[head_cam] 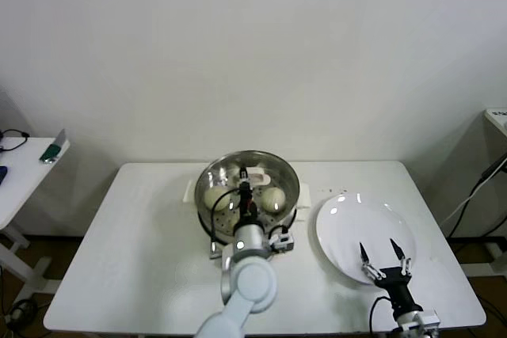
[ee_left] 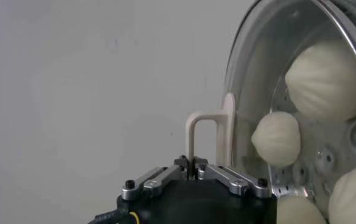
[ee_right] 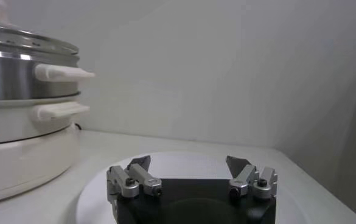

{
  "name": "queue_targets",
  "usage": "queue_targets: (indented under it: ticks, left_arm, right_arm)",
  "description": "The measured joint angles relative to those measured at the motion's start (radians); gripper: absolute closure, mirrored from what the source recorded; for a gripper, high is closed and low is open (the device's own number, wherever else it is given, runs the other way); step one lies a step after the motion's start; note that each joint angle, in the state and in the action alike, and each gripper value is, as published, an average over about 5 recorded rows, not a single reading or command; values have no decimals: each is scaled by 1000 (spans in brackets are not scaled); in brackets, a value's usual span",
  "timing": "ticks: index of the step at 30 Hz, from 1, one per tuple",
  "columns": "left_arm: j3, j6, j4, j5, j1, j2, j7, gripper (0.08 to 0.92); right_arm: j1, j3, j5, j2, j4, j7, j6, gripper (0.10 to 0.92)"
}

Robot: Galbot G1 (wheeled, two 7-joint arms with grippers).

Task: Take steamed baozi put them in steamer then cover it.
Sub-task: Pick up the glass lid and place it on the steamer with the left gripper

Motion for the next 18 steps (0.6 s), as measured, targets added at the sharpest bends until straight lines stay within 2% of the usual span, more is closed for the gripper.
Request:
queue_targets:
  ticks: [8, 18]
  left_arm:
    - [-7, 0, 5, -9, 2, 17, -7, 859]
    - [-7, -1, 22, -18, 2, 3, -26, 859]
  right_arm:
    - [-4, -1, -2, 5, 3, -1, 3, 203]
    - [-3, -1, -14, 15, 3, -2, 5, 203]
